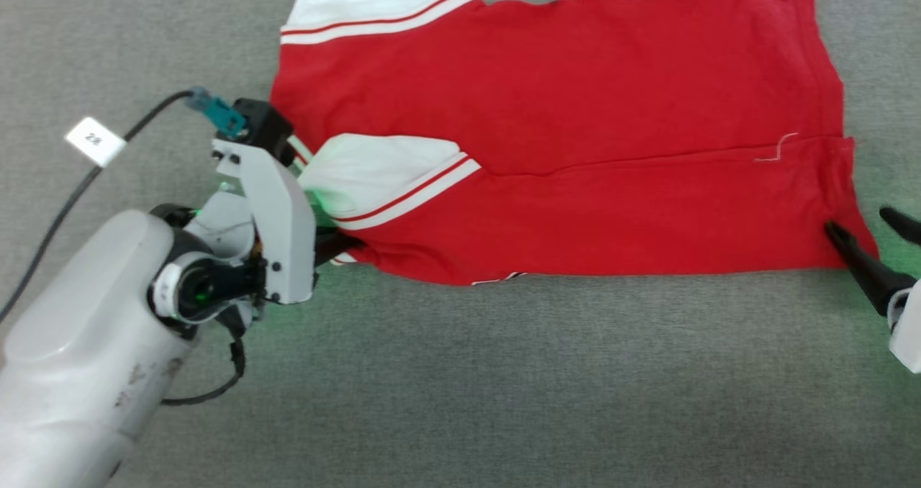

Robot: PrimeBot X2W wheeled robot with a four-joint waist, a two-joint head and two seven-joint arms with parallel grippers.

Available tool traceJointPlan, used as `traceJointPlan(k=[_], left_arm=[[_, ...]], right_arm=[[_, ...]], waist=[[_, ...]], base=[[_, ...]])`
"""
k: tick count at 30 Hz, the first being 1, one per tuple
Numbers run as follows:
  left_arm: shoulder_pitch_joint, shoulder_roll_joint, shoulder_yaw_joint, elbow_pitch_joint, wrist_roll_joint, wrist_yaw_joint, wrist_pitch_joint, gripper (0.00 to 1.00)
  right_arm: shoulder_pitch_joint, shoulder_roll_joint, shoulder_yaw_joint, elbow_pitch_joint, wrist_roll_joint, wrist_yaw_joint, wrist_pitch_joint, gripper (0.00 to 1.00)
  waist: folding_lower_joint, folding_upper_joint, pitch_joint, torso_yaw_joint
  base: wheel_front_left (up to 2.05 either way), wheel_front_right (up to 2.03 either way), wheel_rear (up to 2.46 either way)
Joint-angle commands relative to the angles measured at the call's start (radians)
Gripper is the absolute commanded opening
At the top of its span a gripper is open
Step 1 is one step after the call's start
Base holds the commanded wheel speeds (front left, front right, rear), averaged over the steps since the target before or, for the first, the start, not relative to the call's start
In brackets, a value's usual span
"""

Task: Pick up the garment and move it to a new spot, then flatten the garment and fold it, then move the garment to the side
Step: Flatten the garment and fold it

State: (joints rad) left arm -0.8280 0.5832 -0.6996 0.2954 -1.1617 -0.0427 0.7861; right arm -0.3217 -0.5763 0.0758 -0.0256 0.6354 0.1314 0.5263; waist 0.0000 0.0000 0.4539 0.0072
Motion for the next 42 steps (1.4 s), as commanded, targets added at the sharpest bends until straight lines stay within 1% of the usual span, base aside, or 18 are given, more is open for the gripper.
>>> traceJointPlan(k=[1, 5, 10, 11, 12, 13, 20, 23, 26, 30, 35, 39, 42], left_arm=[[0.040, -0.051, -0.048, 0.018, 0.008, -0.007, 0.006, 0.00], [0.033, -0.068, -0.060, 0.018, 0.016, -0.024, -0.006, 0.00], [0.028, -0.087, -0.071, 0.017, 0.025, -0.039, -0.023, 0.00], [0.026, -0.090, -0.073, 0.017, 0.030, -0.042, -0.030, 0.00], [0.025, -0.094, -0.073, 0.018, 0.029, -0.045, -0.035, 0.00], [0.025, -0.096, -0.074, 0.020, 0.030, -0.048, -0.040, 0.00], [0.036, -0.097, -0.068, 0.026, 0.027, -0.062, -0.076, 0.00], [0.061, -0.082, -0.044, 0.004, 0.025, -0.066, -0.129, 0.00], [0.113, -0.054, -0.027, -0.039, 0.022, -0.063, -0.176, 0.00], [0.195, -0.011, -0.008, -0.131, 0.027, -0.039, -0.231, 0.00], [0.299, 0.046, 0.004, -0.265, 0.037, 0.009, -0.274, 0.00], [0.377, 0.088, 0.009, -0.359, 0.043, 0.045, -0.301, 0.00], [0.422, 0.116, 0.015, -0.412, 0.044, 0.064, -0.315, 0.00]], right_arm=[[0.003, -0.014, 0.010, -0.004, 0.015, -0.002, 0.033, 1.00], [-0.032, -0.062, 0.029, 0.001, 0.021, -0.002, 0.153, 1.00], [-0.045, -0.073, 0.054, 0.044, 0.041, -0.002, 0.291, 1.00], [-0.049, -0.073, 0.054, 0.048, 0.042, -0.002, 0.305, 0.47], [-0.051, -0.075, 0.056, 0.047, 0.045, -0.002, 0.315, 0.36], [-0.053, -0.075, 0.057, 0.044, 0.050, -0.002, 0.319, 0.00], [-0.034, -0.081, 0.039, 0.028, 0.055, -0.002, 0.324, 0.00], [-0.031, -0.068, 0.036, 0.017, 0.064, -0.002, 0.312, 0.00], [-0.022, -0.059, 0.027, 0.015, 0.061, -0.002, 0.302, 0.00], [0.020, -0.069, 0.015, -0.003, 0.061, -0.002, 0.306, 0.00], [0.106, -0.075, -0.029, -0.051, 0.064, -0.002, 0.311, 0.00], [0.192, -0.066, -0.073, -0.113, 0.059, -0.002, 0.329, 0.00], [0.253, -0.053, -0.108, -0.159, 0.056, -0.002, 0.342, 0.00]], waist=[[0.0000, 0.0000, -0.001, 0.014], [0.0000, 0.0000, 0.005, 0.035], [0.0000, 0.0000, 0.013, 0.056], [0.0000, 0.0000, 0.013, 0.059], [0.0000, 0.0000, 0.014, 0.063], [0.0000, 0.0000, 0.014, 0.065], [0.0000, 0.0000, -0.007, 0.073], [0.0000, 0.0000, -0.026, 0.068], [0.0000, 0.0000, -0.047, 0.068], [0.0000, 0.0000, -0.072, 0.073], [0.0000, 0.0000, -0.095, 0.080], [0.0000, 0.0000, -0.101, 0.080], [0.0000, 0.0000, -0.099, 0.077]], base=[[0.00, 0.00, 0.00], [0.00, 0.00, 0.00], [0.00, 0.00, 0.00], [0.00, 0.00, 0.00], [0.00, 0.00, 0.00], [0.00, 0.00, 0.00], [0.00, 0.00, 0.00], [0.00, 0.00, 0.00], [0.00, 0.00, 0.00], [0.00, 0.00, 0.00], [0.00, 0.00, 0.00], [0.00, 0.00, 0.00], [0.00, 0.00, 0.00]])
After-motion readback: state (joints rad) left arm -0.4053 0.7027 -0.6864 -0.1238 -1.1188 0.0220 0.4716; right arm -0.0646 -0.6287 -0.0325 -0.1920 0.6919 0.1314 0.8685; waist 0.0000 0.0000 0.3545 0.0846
